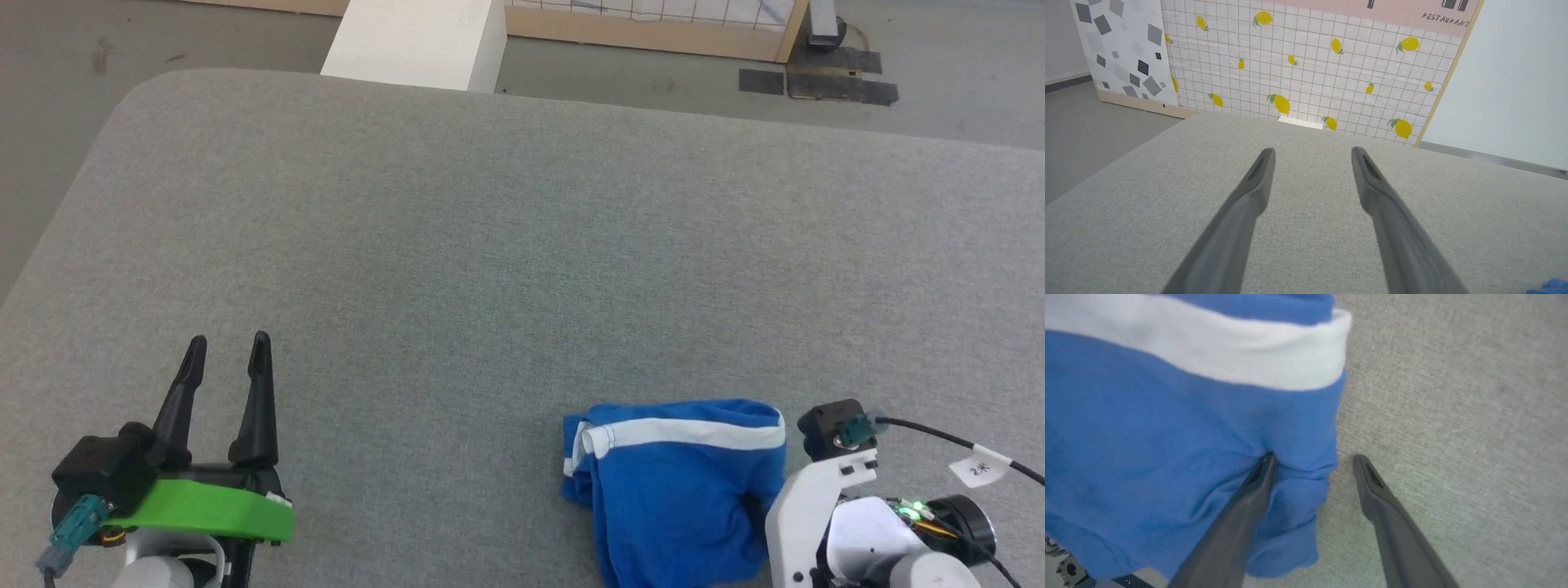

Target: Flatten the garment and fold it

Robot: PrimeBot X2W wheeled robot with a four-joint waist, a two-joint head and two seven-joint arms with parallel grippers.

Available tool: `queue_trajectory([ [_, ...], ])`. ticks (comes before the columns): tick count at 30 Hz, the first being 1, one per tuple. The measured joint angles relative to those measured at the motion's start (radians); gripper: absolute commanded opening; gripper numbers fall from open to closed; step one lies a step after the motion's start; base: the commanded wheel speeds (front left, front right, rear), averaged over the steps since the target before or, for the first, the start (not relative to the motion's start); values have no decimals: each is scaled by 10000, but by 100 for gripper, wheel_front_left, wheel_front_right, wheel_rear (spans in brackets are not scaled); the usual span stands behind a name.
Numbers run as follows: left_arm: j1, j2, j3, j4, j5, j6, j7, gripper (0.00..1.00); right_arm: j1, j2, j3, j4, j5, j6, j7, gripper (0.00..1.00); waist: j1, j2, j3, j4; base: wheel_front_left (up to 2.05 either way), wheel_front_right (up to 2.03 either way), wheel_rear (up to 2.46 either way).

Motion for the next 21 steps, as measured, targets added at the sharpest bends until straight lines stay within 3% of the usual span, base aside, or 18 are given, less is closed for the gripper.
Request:
queue_trajectory([
  [1,-5,6,-10,13,0,0,0,100,-103,0,21,182,-44,0,-10,100,0,0,6,23,0,0,0],
  [2,-5,10,-15,31,0,0,0,100,-199,-2,31,318,-44,0,-59,41,0,0,5,38,0,0,0],
  [4,-5,13,-27,54,0,0,0,100,-365,-8,63,546,-50,0,-198,0,0,0,-26,47,0,0,0],
  [9,37,27,132,100,-2,0,0,100,-638,13,397,861,-56,2,-307,0,0,0,-144,-46,0,0,0],
  [14,79,38,347,-146,4,0,-2,100,-1180,-100,1112,907,-163,0,259,0,0,0,-220,-503,0,0,0],
  [17,178,65,539,-395,-23,0,-10,100,-2173,-729,1862,867,27,2,779,0,0,0,-221,-1343,0,0,0],
  [21,255,238,738,-633,-75,0,-10,100,-2930,-949,1975,1168,305,2,895,0,0,0,-142,-2244,0,0,0],
])
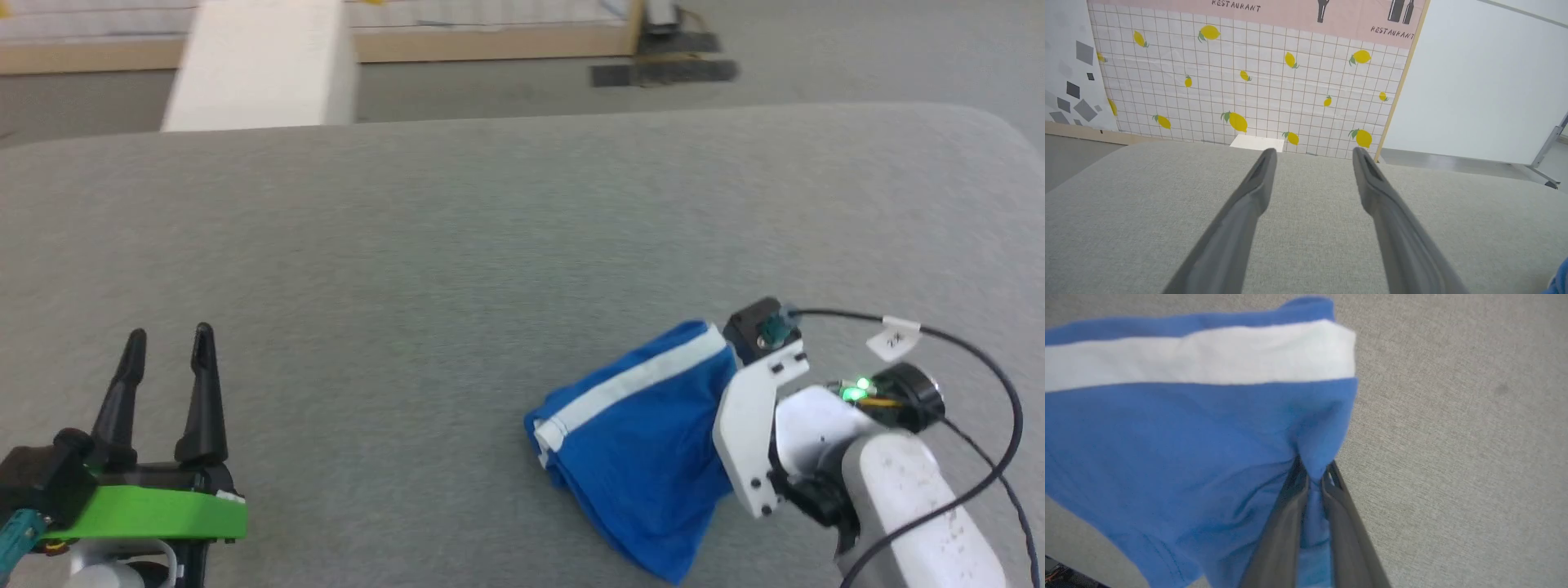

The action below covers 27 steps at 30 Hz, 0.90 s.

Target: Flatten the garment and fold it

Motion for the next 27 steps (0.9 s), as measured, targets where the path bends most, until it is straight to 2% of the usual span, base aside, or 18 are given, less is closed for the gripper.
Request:
queue_trajectory([
  [7,-21,439,-138,-441,-105,-2,0,100,-963,75,-991,587,102,0,-159,0,0,0,451,-1652,0,0,0],
  [12,-160,1076,-161,-782,-341,-2,0,100,-1456,184,-2253,648,-194,0,-253,0,0,0,1189,-2323,0,0,0],
  [19,-201,1921,359,-1233,-732,-2,0,100,-1896,121,-4042,-6,-1064,0,-203,0,1,0,2423,-2681,0,0,0],
  [27,-103,2625,993,-1632,-1156,-2,0,100,-2485,188,-5816,-767,-1866,0,-12,0,2,0,3997,-2455,0,0,0],
])
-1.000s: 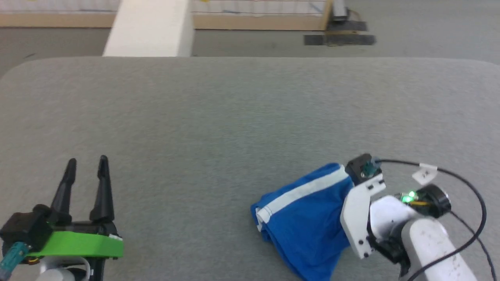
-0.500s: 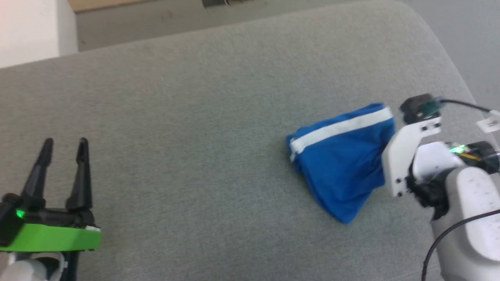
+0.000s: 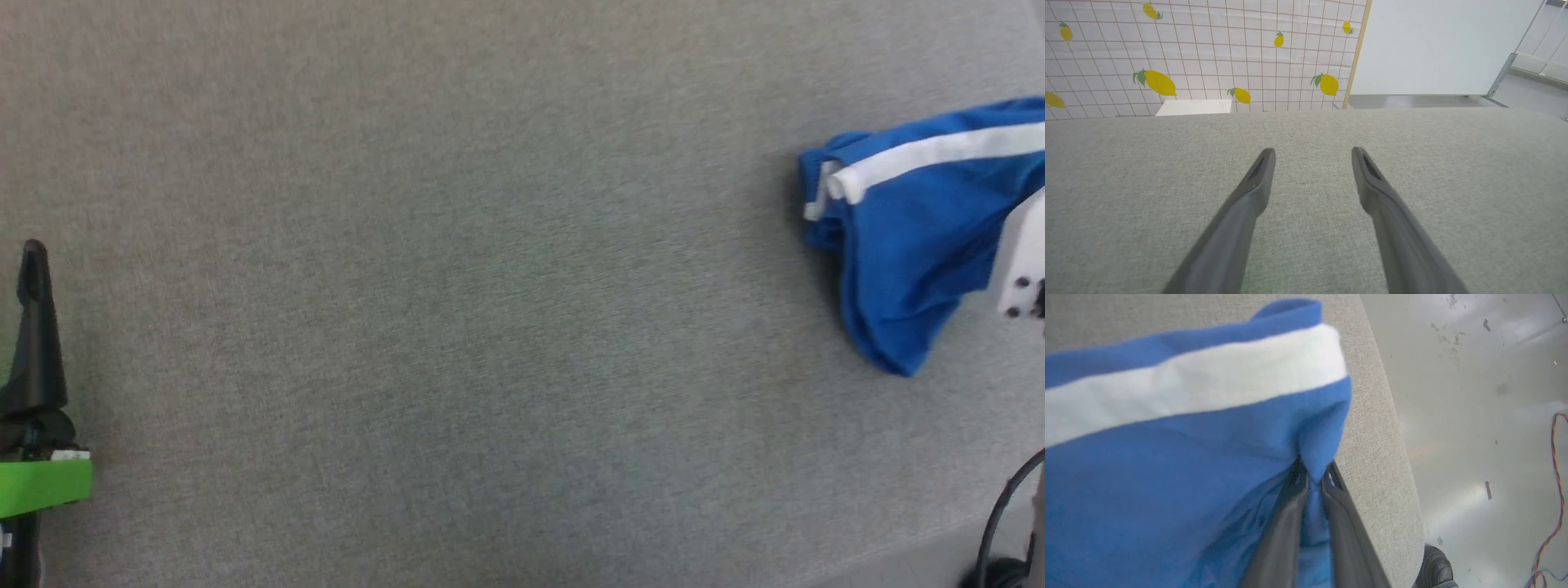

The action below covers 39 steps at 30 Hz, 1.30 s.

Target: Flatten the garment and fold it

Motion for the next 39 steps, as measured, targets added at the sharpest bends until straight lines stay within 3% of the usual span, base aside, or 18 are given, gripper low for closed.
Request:
queue_trajectory([
  [11,-8,288,105,-151,-100,0,0,100,-433,31,-2541,-468,-1106,0,345,0,0,0,1023,786,0,0,0],
  [12,-7,286,102,-136,-105,0,0,100,-433,42,-2652,-531,-1154,0,297,21,0,0,1042,848,0,0,0],
  [13,-5,280,102,-113,-105,0,0,100,-433,63,-2778,-621,-1227,0,174,100,0,0,1055,913,0,0,0],
  [16,-6,209,36,-21,-105,0,0,100,-431,-61,-2867,-748,-1354,0,-196,100,0,0,982,1023,0,0,0],
  [20,-19,-44,-102,140,-86,0,0,100,-397,-694,-2663,-905,-1239,0,-460,100,-1,0,658,1092,0,0,0],
  [25,-56,-602,-205,535,17,0,0,100,-422,-1649,-1595,-1313,-382,0,-1003,100,-1,0,-2,1154,0,0,0],
  [29,-72,-1195,-157,924,119,21,0,100,-635,-2056,-416,-1570,314,2,-1607,100,-2,0,-712,1235,0,0,0],
  [32,-173,-1599,-142,1118,244,111,0,100,-893,-1883,107,-1716,731,2,-2424,100,-2,0,-1288,1334,0,0,0],
  [33,-249,-1781,-150,1260,466,167,0,100,-1088,-1298,337,-1693,1271,0,-3266,100,-3,0,-1703,1424,0,0,0],
  [39,-361,-2249,-113,1595,857,556,0,100,-852,236,1313,-1605,1703,-4,-5827,100,-3,0,-2799,1761,0,0,0],
])
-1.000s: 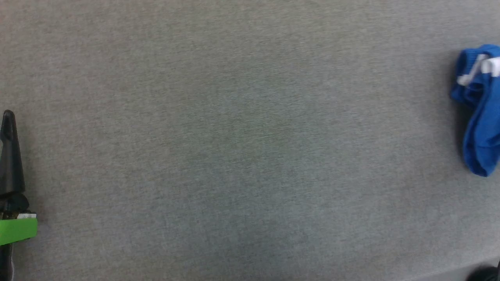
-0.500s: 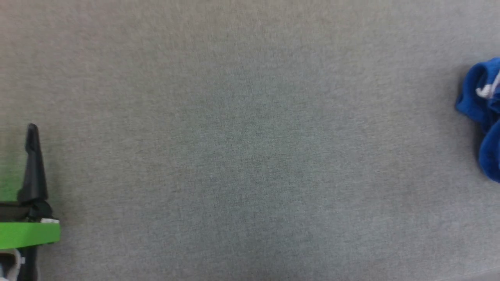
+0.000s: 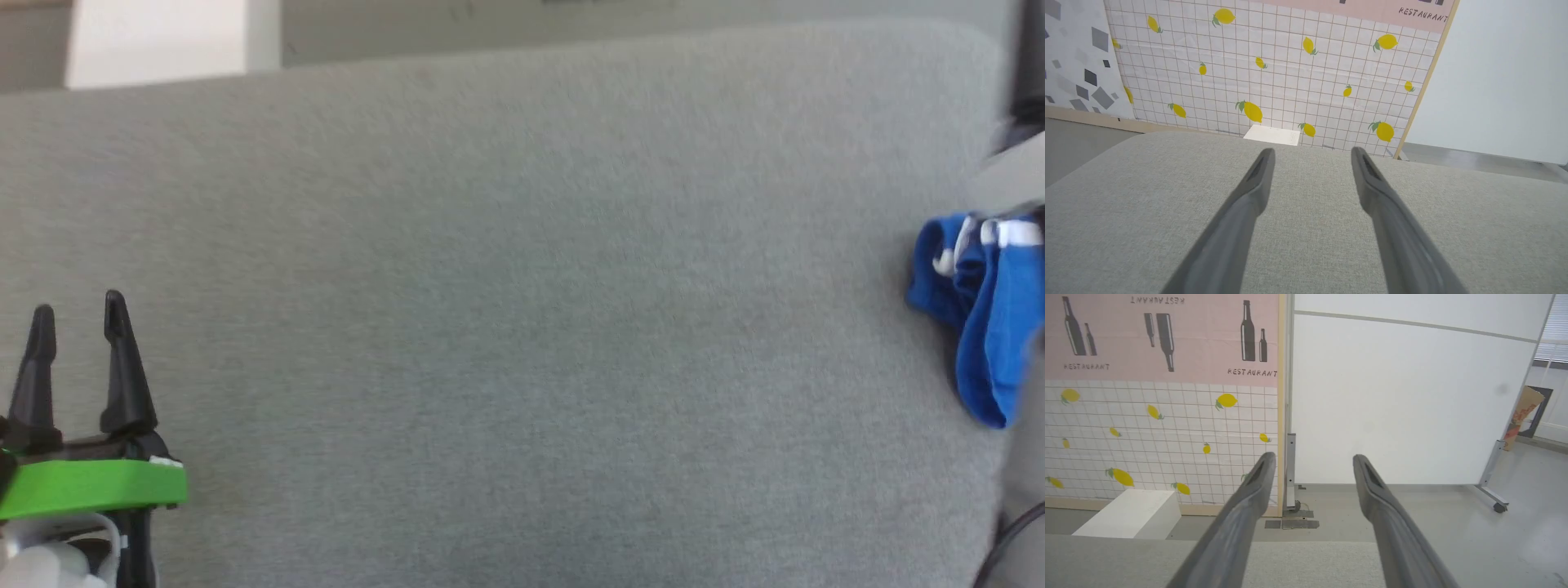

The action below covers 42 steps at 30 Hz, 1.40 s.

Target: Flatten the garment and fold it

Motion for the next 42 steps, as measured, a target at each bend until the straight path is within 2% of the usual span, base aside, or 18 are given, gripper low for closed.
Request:
queue_trajectory([
  [3,-3,-173,-17,107,240,176,0,100,508,403,328,176,-19,4,-1210,100,0,0,-479,197,0,0,0],
  [6,-5,-330,-130,242,416,270,2,100,1127,489,476,297,-203,4,-2372,100,0,0,-906,421,0,0,0],
  [9,-7,-441,-299,399,497,318,0,100,1766,514,454,625,383,4,-3442,100,0,0,-1293,641,0,0,0],
  [13,-7,-491,-533,658,677,487,52,100,2793,520,790,1442,1367,2,-4339,100,0,0,-1748,891,0,0,0],
  [18,-29,-627,-878,1108,880,510,111,100,3769,531,1120,2153,1586,2,-5265,100,0,0,-2188,1104,0,0,0],
  [23,-97,-665,-1273,1499,1106,510,194,100,4491,535,1384,2546,1396,2,-5538,100,0,0,-2393,1311,0,0,0],
  [31,-156,-888,-1883,2048,1406,512,186,100,5516,533,1258,2493,1068,2,-5620,100,0,0,-2607,1572,0,0,0],
  [42,-52,-1225,-2280,2422,1616,426,71,100,6383,529,1246,2211,861,2,-5620,100,0,0,-2675,1522,0,0,0],
])
